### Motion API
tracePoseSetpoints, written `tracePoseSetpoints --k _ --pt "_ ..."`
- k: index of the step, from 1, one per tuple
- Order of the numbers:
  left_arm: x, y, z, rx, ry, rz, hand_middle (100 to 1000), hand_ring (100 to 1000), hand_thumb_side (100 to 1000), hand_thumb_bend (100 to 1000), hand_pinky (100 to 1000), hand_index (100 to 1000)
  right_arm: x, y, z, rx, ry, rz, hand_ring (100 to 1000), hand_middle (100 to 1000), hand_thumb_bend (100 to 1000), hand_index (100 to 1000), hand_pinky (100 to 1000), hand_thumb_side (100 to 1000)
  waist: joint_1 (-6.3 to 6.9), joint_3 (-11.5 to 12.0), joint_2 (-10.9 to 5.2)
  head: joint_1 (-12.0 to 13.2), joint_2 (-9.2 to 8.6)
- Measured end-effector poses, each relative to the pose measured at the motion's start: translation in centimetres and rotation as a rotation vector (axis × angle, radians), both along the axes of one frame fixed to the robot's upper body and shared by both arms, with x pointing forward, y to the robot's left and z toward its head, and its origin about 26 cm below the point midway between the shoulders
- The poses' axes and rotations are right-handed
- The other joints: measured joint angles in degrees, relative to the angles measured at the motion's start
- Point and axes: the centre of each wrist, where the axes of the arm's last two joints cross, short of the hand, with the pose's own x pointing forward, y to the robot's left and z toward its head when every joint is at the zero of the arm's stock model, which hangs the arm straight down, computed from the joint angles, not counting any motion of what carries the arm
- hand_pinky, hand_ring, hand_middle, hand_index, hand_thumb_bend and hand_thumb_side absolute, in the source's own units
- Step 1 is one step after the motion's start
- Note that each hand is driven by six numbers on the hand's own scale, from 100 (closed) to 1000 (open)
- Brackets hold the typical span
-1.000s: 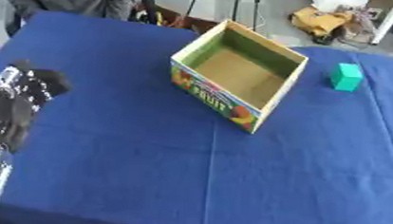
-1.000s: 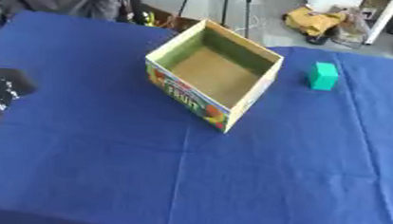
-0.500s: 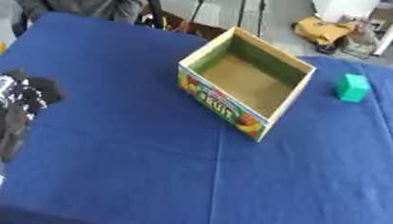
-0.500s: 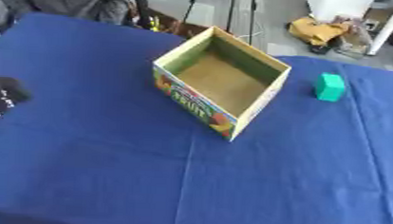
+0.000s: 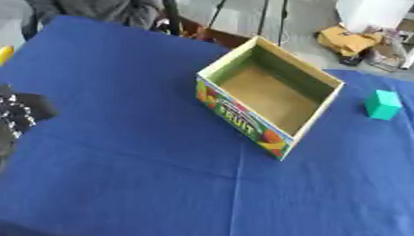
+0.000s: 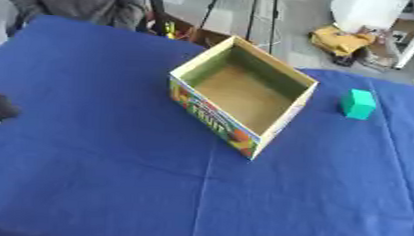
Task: Pick up objects on the table and place them in the box.
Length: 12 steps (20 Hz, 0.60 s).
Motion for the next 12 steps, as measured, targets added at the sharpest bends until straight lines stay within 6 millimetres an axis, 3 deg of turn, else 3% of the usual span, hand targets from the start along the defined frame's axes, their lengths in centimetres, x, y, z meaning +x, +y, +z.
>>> tracePoseSetpoints --k 1,2,6,12 --pt "0.0 0.0 0.0 0.001 0.0 0.0 573 687 1000 454 858 672 0.0 -0.2 -0.2 -0.033 0.015 -0.011 836 746 100 790 789 359 -0.02 0.07 0.15 -0.14 -0.2" --pt "0.0 0.0 0.1 0.003 -0.001 -0.001 573 687 1000 453 858 672 0.0 -0.4 -0.5 -0.067 0.032 -0.023 852 755 100 795 803 220 -0.02 0.15 0.28 -0.22 -0.37" --pt "0.1 0.0 0.3 0.006 -0.009 -0.007 573 688 1000 452 859 672 0.0 -1.3 -1.6 -0.215 0.121 -0.067 867 765 100 792 813 102 -0.03 0.51 0.64 -0.7 -0.59" --pt "0.1 -0.1 0.5 0.009 -0.016 -0.016 573 688 1000 449 860 673 -0.2 -2.6 -3.3 -0.355 0.237 -0.109 879 776 100 803 819 100 -0.04 0.68 1.33 -1.2 -0.67"
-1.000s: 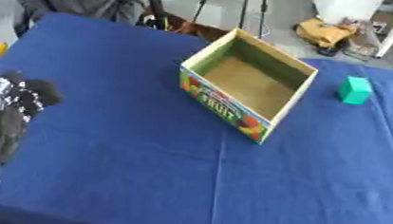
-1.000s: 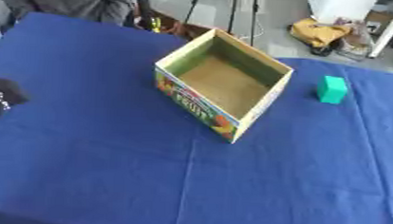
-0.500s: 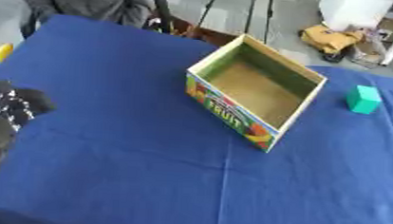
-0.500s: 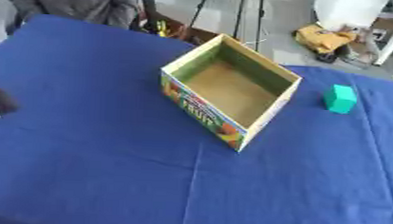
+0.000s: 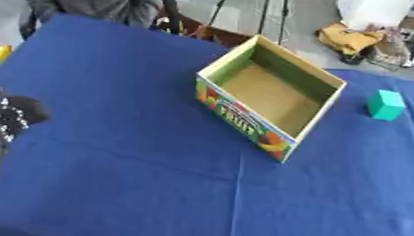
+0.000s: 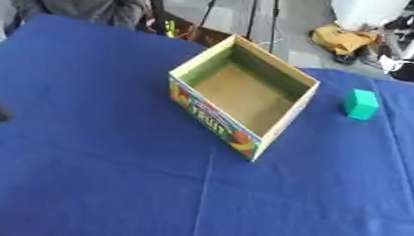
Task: Pick up objects on the table and place them in the box.
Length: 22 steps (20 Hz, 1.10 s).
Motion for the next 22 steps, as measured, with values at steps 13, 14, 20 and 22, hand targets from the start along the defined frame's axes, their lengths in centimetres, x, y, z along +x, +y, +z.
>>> tracePoseSetpoints --k 13,14,20,22 --pt "0.1 -0.1 0.2 0.014 -0.013 -0.019 573 689 1000 442 862 673 -0.5 -1.2 -1.8 -0.044 0.156 0.0 946 845 190 881 865 153 -0.01 0.01 1.28 -1.35 0.69" --pt "0.1 -0.1 0.2 0.015 -0.013 -0.021 573 689 1000 442 862 673 -0.5 -1.2 -1.8 -0.047 0.167 0.004 956 856 210 891 873 163 -0.03 0.04 1.36 -1.54 0.87" --pt "0.1 0.1 0.3 0.026 -0.018 -0.026 573 689 1000 437 862 674 -0.4 -1.1 -1.6 -0.059 0.225 0.039 980 886 270 915 895 198 -0.02 0.09 2.15 -2.93 1.91" --pt "0.1 0.1 0.4 0.027 -0.021 -0.03 573 689 1000 436 862 674 -0.5 -1.1 -1.3 -0.064 0.236 0.048 986 891 280 917 899 212 -0.02 0.3 2.38 -3.56 2.27"
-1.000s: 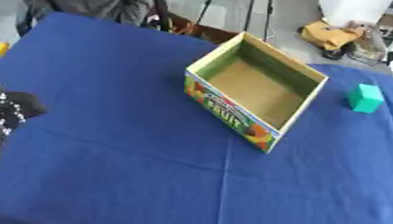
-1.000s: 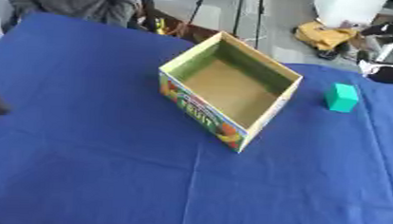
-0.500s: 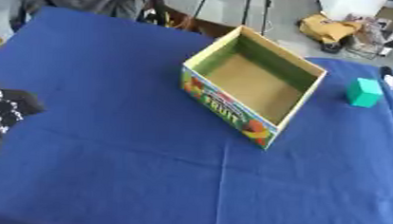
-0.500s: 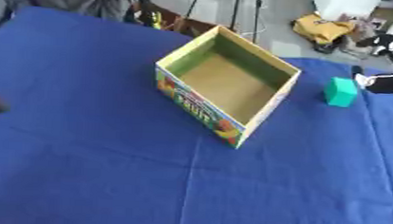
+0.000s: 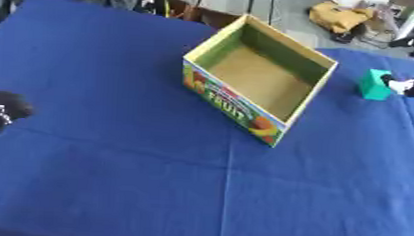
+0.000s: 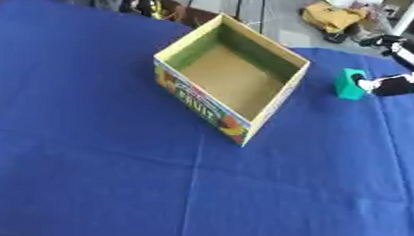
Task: Pick up objects on the table and place them in the box.
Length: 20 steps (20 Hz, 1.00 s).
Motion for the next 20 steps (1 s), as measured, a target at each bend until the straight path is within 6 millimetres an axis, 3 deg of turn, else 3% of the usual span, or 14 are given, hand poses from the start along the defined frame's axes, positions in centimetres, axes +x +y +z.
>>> tracePoseSetpoints --k 6,20 --pt "0.0 0.01 0.01 0.004 -0.003 -0.01 573 690 1000 434 862 674 0.0 0.11 0.48 -0.006 0.032 0.017 996 905 300 931 907 260 0.08 0.47 0.68 -1.81 0.65" --pt "-0.02 0.19 0.14 0.018 -0.011 -0.029 572 687 1000 429 862 674 -0.1 -0.04 0.61 -0.01 0.076 0.01 1000 907 296 933 911 238 -0.28 2.21 1.78 -4.24 1.11"
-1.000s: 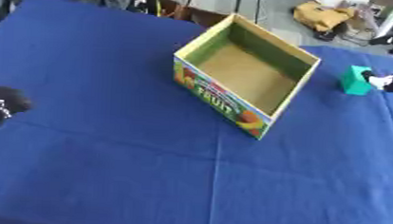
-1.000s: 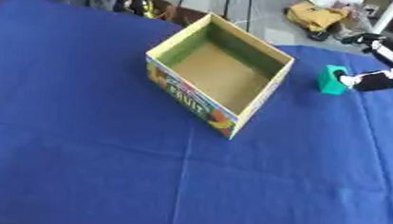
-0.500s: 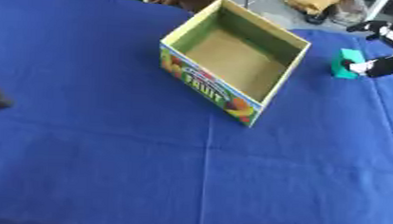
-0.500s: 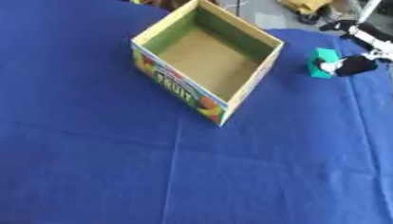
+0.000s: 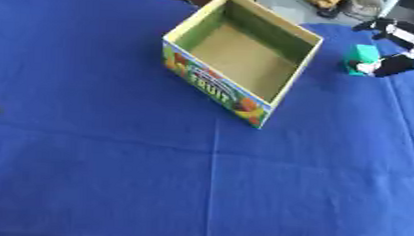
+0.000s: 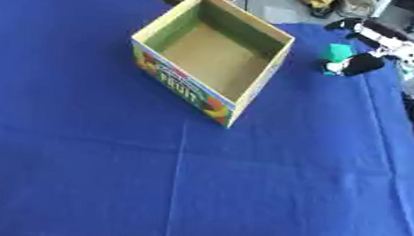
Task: Pick up objects on the table and place them in the box.
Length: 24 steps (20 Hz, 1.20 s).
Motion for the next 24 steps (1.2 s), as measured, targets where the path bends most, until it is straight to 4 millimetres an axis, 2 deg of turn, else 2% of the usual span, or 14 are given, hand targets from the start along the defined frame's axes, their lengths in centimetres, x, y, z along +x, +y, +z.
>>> tracePoseSetpoints --k 15,16,17,24 --pt "-0.1 0.2 0.2 0.011 -0.01 -0.023 571 687 1000 425 862 675 -0.9 -1.5 0.0 -0.036 0.013 -0.084 1000 915 286 932 923 231 0.0 0.74 1.41 -0.33 -0.1" --pt "-0.1 0.2 0.2 0.011 -0.01 -0.024 571 687 1000 425 862 675 -0.9 -1.6 -0.2 -0.039 0.014 -0.091 1000 914 285 932 924 209 0.0 0.72 1.44 -0.38 -0.1" --pt "-0.1 0.2 0.2 0.011 -0.01 -0.026 571 688 1000 424 862 675 -1.0 -1.7 -0.3 -0.041 0.015 -0.097 1000 914 286 932 924 233 0.0 0.72 1.46 -0.43 -0.1" --pt "-0.1 0.2 0.2 0.014 -0.01 -0.032 571 688 1000 422 863 675 -1.3 -2.4 -0.8 -0.046 0.001 -0.154 1000 915 303 933 932 235 -0.03 0.89 1.86 -0.52 -0.12"
